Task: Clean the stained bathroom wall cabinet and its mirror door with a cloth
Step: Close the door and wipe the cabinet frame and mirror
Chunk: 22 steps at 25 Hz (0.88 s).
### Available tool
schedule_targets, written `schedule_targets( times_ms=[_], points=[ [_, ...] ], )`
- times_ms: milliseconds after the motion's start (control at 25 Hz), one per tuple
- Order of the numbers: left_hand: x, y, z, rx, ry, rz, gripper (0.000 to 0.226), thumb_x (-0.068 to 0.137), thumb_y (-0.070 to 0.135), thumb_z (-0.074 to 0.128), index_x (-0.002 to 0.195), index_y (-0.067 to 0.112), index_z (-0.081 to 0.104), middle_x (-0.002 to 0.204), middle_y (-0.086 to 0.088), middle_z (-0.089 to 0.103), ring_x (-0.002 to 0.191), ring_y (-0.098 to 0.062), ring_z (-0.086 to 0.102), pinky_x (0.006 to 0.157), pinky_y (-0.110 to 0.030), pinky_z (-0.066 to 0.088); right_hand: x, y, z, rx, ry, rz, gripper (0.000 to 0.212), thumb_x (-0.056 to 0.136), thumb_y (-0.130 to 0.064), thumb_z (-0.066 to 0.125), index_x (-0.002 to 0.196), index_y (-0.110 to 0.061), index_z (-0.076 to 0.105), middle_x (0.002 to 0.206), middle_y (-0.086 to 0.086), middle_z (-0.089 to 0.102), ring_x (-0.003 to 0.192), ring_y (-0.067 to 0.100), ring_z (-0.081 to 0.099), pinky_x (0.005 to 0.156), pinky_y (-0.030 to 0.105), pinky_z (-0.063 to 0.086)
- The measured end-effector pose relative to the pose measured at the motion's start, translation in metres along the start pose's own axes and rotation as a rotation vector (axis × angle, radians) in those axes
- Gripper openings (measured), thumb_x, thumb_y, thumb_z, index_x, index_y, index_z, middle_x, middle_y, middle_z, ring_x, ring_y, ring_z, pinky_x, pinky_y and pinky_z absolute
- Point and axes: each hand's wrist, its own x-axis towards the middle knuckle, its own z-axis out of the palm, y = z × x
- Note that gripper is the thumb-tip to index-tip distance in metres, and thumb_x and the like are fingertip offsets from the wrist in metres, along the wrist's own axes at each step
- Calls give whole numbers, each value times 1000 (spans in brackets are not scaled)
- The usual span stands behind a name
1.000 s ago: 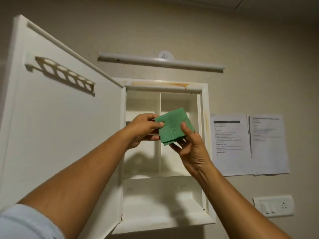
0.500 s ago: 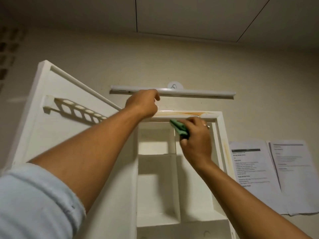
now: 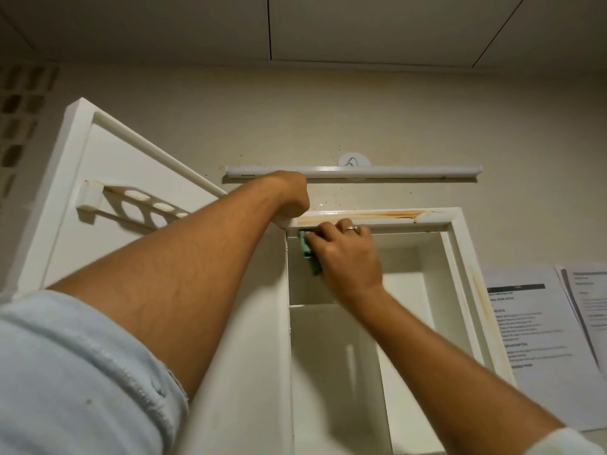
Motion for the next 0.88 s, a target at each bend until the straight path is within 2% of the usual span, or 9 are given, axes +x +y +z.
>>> schedule_targets(
  times_ms=[80,120,200,240,400,520,640,760,880],
  points=[
    [-6,5,-8,60,-44,15,14,91,-4,48,82,1,58,85,-9,58,70,-20,51,60,-28,41,-11,29,-9,-30,-14,111,38,76,-20,85,113,-21,76,108,4,72,94,35,63,77,42,44],
    [-9,8,-11,70,-53,14,17,91,-6,47,76,0,51,77,-7,51,67,-21,49,58,-29,39,-16,34,-13,-9,-6,256,36,75,-18,85,110,-21,77,107,3,73,94,34,62,77,41,42],
    [-13,11,-15,96,-52,20,20,92,-6,46,73,0,46,72,-5,44,64,-19,46,55,-27,37,-13,15,-12,85,0,515,32,70,-13,82,101,-21,79,104,2,72,92,33,59,76,39,39],
    [-15,11,-15,105,-54,17,20,92,-7,45,73,1,47,72,-6,45,62,-17,45,53,-26,35,-5,-5,-9,139,-1,555,30,67,-13,80,97,-21,78,102,2,72,91,32,58,75,38,36],
    [-13,7,-13,78,-40,2,16,95,-1,46,82,5,52,77,-5,49,63,-14,45,51,-25,34,18,-57,-4,175,-23,204,22,73,-16,79,95,-20,78,99,1,70,90,33,57,69,38,36],
    [-13,4,-13,79,-54,5,21,95,-2,47,76,7,53,78,-7,52,62,-16,46,48,-25,34,-1,6,-8,-30,-51,2,34,76,-22,82,109,-22,75,109,1,71,97,35,60,77,41,39],
    [-16,7,-15,68,-58,8,22,92,-5,47,73,6,51,76,-8,52,59,-16,45,47,-25,33,-35,79,-20,-90,-68,262,40,79,-17,84,117,-24,76,114,4,70,100,36,61,84,45,42],
    [-14,7,-14,22,-71,10,24,90,-7,45,70,6,45,72,-7,47,60,-16,43,50,-26,32,-35,53,-11,40,-87,587,43,79,-15,83,120,-18,73,115,7,67,102,32,59,87,42,43],
    [-7,4,-8,-18,-42,6,17,95,0,45,81,9,50,81,-5,50,68,-14,47,58,-25,37,-16,-9,1,126,-45,414,51,69,-13,86,118,-14,73,111,10,68,99,34,61,83,43,45]
  ],
)
